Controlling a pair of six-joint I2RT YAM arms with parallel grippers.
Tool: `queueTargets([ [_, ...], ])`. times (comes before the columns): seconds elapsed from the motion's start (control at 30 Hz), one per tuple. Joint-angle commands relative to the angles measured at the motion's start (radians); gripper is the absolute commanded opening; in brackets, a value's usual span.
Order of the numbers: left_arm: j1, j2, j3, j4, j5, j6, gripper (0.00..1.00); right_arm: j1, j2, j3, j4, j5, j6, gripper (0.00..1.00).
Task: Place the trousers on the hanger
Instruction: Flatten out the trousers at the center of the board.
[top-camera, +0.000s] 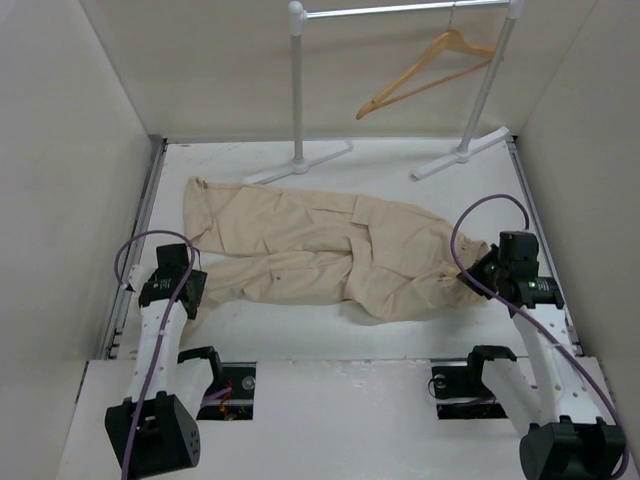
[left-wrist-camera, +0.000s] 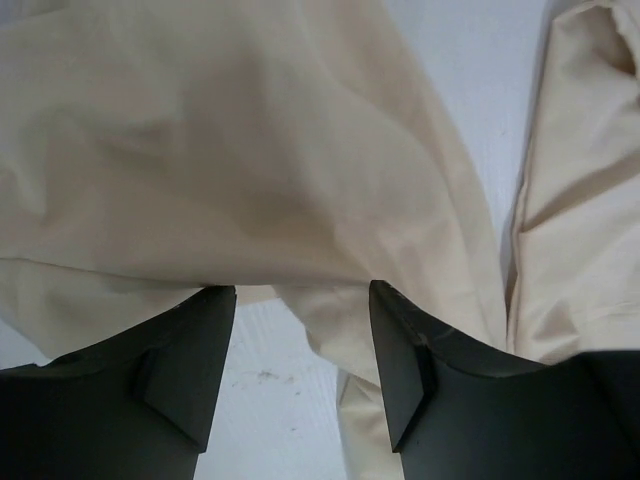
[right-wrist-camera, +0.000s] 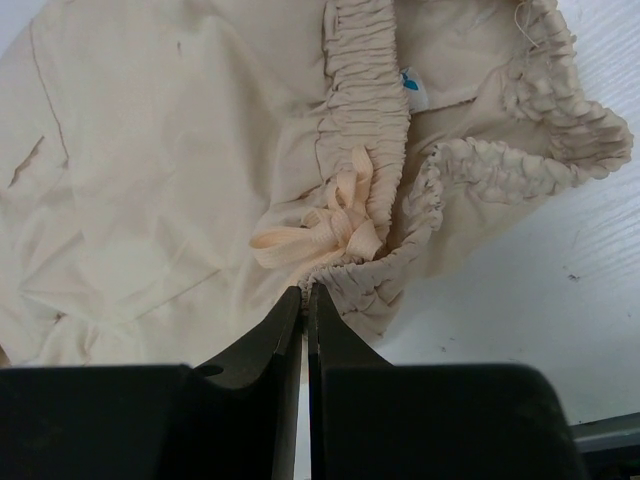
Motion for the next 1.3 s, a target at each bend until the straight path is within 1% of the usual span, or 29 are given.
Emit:
queueTargets([
  [0.0, -0.016, 0.004, -0.015, 0.049, -0.063, -0.036, 0.55, 0.011, -0.021, -0.014, 0.042, -0.022, -0.002, 0.09],
  [0.13, 0.034, 0.032, -0.081, 0.113, -0.058, -0.027, 0.56, 0.019, -0.026, -0.014, 0.045, -0.038, -0.002, 0.09],
  [0.17, 0.042, 0.047, -0.087, 0.138, -0.052, -0.021, 0.53, 0.022, -0.027, -0.014, 0.047, -0.038, -0.002, 0.09],
  [0.2, 0.044, 0.065, -0.087, 0.159, -0.04, -0.012, 0.46, 0.025, -0.027, -0.014, 0.047, -0.035, -0.002, 0.09],
  [0.23, 0.045, 0.079, -0.081, 0.174, -0.032, 0.005, 0.34, 0.027, -0.029, -0.015, 0.047, -0.033, -0.002, 0.09],
  [0.27, 0.045, 0.087, -0.064, 0.172, -0.025, 0.016, 0.2, 0.027, -0.029, -0.015, 0.047, -0.033, -0.003, 0.09],
  [0.3, 0.042, 0.081, -0.047, 0.159, -0.018, 0.022, 0.12, 0.025, -0.03, -0.014, 0.047, -0.033, -0.003, 0.09],
  [0.33, 0.038, 0.054, -0.012, 0.123, -0.015, 0.025, 0.06, 0.024, -0.032, -0.012, 0.047, -0.033, -0.002, 0.09],
  [0.4, 0.012, -0.04, 0.072, 0.02, -0.038, 0.034, 0.01, 0.024, -0.038, -0.011, 0.047, -0.027, 0.001, 0.09],
  [0.47, -0.011, -0.129, 0.196, -0.122, -0.089, 0.054, 0.0, 0.024, -0.044, -0.011, 0.047, -0.016, 0.001, 0.07],
  [0.57, -0.047, -0.187, 0.42, -0.325, -0.168, 0.1, 0.0, 0.024, -0.044, -0.015, 0.051, 0.02, 0.001, 0.07],
  [0.67, -0.08, -0.16, 0.639, -0.477, -0.225, 0.169, 0.0, 0.027, -0.027, -0.006, 0.059, 0.054, -0.006, 0.07],
  [0.8, -0.107, -0.073, 0.897, -0.624, -0.264, 0.241, 0.0, 0.031, -0.004, 0.015, 0.068, 0.065, -0.01, 0.06],
  [0.9, -0.113, -0.022, 1.011, -0.733, -0.271, 0.28, 0.02, 0.031, -0.006, 0.017, 0.071, 0.071, -0.014, 0.06],
  [0.97, -0.113, -0.011, 1.008, -0.769, -0.267, 0.287, 0.03, 0.031, -0.007, 0.014, 0.073, 0.08, -0.017, 0.06],
  [1.03, -0.119, 0.004, 0.935, -0.743, -0.271, 0.301, 0.04, 0.027, -0.003, 0.011, 0.082, 0.09, -0.017, 0.06],
  [1.1, -0.119, 0.045, 0.875, -0.644, -0.273, 0.316, 0.04, 0.021, 0.02, 0.017, 0.091, 0.082, -0.017, 0.05],
  [1.17, -0.101, 0.128, 0.817, -0.467, -0.279, 0.349, 0.04, -0.001, 0.037, 0.031, 0.09, 0.088, -0.017, 0.03],
  [1.2, -0.069, 0.208, 0.797, -0.353, -0.275, 0.358, 0.04, -0.016, 0.04, 0.04, 0.087, 0.091, -0.017, 0.03],
  [1.23, -0.047, 0.269, 0.792, -0.288, -0.278, 0.366, 0.04, -0.03, 0.043, 0.047, 0.084, 0.096, -0.019, 0.03],
  [1.27, -0.016, 0.365, 0.793, -0.213, -0.273, 0.373, 0.03, -0.044, 0.048, 0.057, 0.079, 0.1, -0.019, 0.03],
])
